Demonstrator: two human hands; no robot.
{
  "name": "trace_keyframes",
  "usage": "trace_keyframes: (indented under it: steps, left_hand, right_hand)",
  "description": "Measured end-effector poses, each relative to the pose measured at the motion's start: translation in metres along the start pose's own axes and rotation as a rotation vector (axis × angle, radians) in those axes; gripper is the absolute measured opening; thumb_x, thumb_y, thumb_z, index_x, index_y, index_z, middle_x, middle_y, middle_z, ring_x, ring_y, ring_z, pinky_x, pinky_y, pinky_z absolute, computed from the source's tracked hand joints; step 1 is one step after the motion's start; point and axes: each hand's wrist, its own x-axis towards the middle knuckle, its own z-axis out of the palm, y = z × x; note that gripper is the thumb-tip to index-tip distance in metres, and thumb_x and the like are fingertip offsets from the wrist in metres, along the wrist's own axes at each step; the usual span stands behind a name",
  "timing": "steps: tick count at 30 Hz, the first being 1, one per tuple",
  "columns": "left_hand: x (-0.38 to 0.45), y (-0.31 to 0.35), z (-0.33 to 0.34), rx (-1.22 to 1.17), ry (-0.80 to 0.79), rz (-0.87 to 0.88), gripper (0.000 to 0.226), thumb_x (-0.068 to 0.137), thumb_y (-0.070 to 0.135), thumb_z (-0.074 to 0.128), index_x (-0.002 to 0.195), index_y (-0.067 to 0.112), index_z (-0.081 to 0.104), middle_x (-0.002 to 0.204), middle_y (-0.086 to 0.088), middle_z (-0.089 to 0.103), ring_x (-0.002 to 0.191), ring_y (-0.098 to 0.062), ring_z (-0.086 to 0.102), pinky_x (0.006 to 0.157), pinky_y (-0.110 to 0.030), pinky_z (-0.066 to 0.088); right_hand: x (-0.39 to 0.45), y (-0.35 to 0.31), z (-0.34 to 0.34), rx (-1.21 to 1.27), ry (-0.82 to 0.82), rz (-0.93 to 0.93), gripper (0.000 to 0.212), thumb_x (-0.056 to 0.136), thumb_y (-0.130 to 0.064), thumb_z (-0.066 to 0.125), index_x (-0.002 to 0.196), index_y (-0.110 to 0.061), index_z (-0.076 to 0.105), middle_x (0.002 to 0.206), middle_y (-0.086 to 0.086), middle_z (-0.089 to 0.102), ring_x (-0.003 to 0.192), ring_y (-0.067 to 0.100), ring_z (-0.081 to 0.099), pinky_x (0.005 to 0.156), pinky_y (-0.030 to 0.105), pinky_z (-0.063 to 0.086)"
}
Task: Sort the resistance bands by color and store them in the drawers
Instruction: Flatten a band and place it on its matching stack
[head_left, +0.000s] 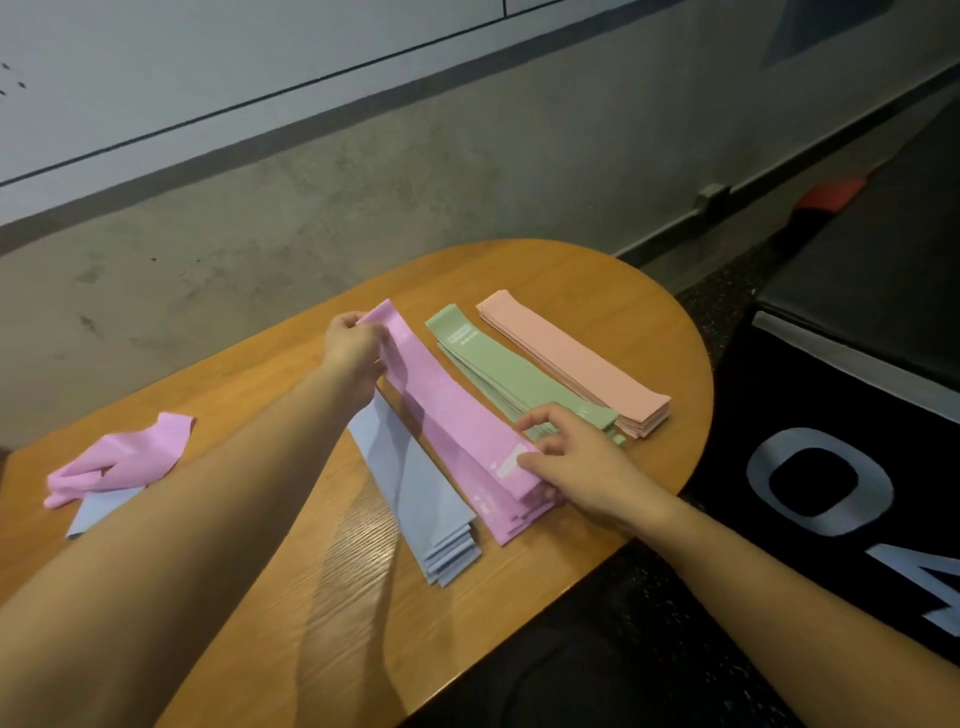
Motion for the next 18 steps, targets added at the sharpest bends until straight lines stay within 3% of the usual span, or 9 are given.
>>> trace_keyframes:
  steps: [3,7,9,11,16,18]
  left_hand:
    - [0.008,-0.006,0.005,0.201,0.022,0.094,0.036,0.089,-0.004,0.052,0.120,0.015,0.054,0.101,-0.008,0.056,0.080,-0.019,0.057,0.076,-0.038,0.055]
    - [0.016,-0.012,0.006,0.460,-0.062,0.249,0.038,0.090,-0.009,0.050,0.110,0.022,0.058,0.095,-0.005,0.056,0.071,-0.018,0.058,0.050,-0.026,0.049]
    - [0.021,-0.016,0.005,0.554,-0.104,0.293,0.038,0.090,-0.009,0.049,0.109,0.021,0.060,0.097,-0.007,0.060,0.069,-0.020,0.061,0.046,-0.026,0.049]
    - [0.025,-0.021,0.005,0.643,-0.137,0.319,0.036,0.091,-0.007,0.049,0.111,0.022,0.060,0.100,-0.006,0.062,0.073,-0.019,0.062,0.053,-0.029,0.053]
    - [0.032,-0.032,0.007,0.768,-0.137,0.375,0.037,0.090,-0.001,0.049,0.117,0.022,0.059,0.104,-0.006,0.061,0.088,-0.026,0.063,0.076,-0.043,0.060]
    - [0.034,-0.034,0.003,0.865,-0.138,0.424,0.038,0.088,0.002,0.049,0.118,0.024,0.060,0.108,-0.007,0.065,0.094,-0.029,0.064,0.079,-0.045,0.059]
  right_hand:
    - [0.002,0.002,0.000,-0.155,-0.003,0.009,0.025,0.096,-0.009,0.060,0.111,-0.029,0.056,0.100,0.003,0.065,0.061,0.008,0.069,0.055,0.020,0.047]
    - [0.006,0.010,0.004,-0.295,-0.055,0.009,0.029,0.095,-0.011,0.062,0.119,-0.027,0.060,0.115,-0.004,0.060,0.062,0.002,0.064,0.057,0.014,0.046]
    - [0.009,0.014,0.004,-0.353,-0.075,0.010,0.031,0.095,-0.014,0.063,0.122,-0.029,0.061,0.119,-0.006,0.060,0.069,0.001,0.059,0.061,0.012,0.045]
    - [0.011,0.016,0.005,-0.400,-0.082,0.014,0.030,0.095,-0.016,0.064,0.123,-0.028,0.062,0.117,-0.006,0.061,0.071,-0.002,0.054,0.063,0.010,0.042]
    - [0.012,0.023,0.009,-0.458,-0.039,0.015,0.028,0.094,-0.021,0.065,0.121,-0.026,0.061,0.084,-0.018,0.048,0.073,-0.005,0.046,0.061,0.009,0.035]
    - [0.012,0.024,0.011,-0.528,-0.024,-0.005,0.030,0.094,-0.024,0.064,0.124,-0.026,0.060,0.086,-0.020,0.043,0.077,-0.003,0.045,0.063,0.007,0.033]
